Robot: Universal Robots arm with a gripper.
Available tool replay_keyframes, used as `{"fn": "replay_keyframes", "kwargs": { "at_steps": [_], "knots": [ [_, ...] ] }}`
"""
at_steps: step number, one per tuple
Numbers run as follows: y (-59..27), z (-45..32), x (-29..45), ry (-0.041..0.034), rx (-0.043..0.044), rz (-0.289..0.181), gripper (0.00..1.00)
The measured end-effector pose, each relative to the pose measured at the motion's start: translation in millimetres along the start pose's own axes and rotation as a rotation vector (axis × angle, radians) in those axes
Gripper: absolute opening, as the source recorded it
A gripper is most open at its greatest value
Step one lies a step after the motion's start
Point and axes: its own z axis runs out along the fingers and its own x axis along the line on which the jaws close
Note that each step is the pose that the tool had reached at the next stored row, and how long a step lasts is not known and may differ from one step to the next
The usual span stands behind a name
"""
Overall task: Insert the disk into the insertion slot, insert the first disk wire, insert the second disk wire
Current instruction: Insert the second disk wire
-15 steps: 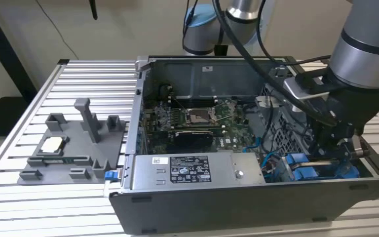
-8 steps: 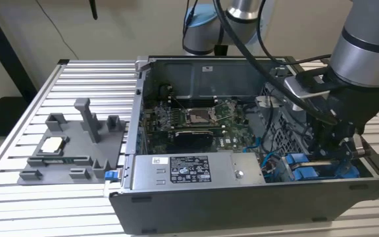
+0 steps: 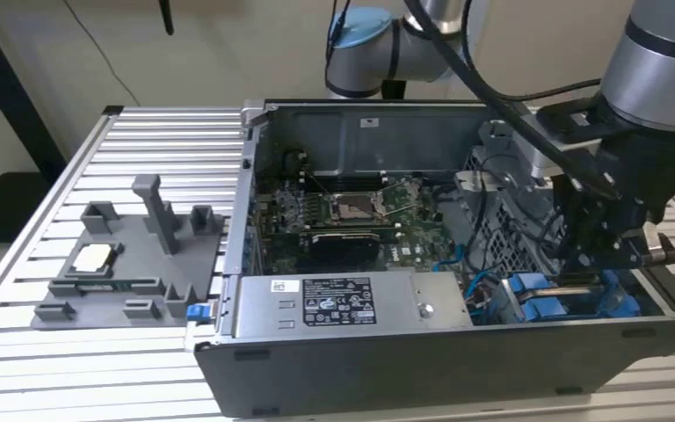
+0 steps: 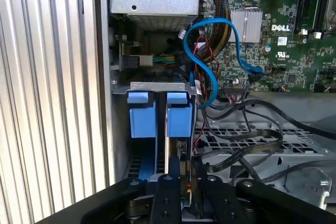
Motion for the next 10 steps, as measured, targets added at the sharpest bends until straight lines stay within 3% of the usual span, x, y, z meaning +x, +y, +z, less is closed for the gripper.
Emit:
{"fn": "replay_keyframes", "kwargs": {
  "at_steps": [10],
  "knots": [
    [-3.8, -21.9, -0.9, 0.0, -0.0016, 0.0, 0.24]
  ]
}}
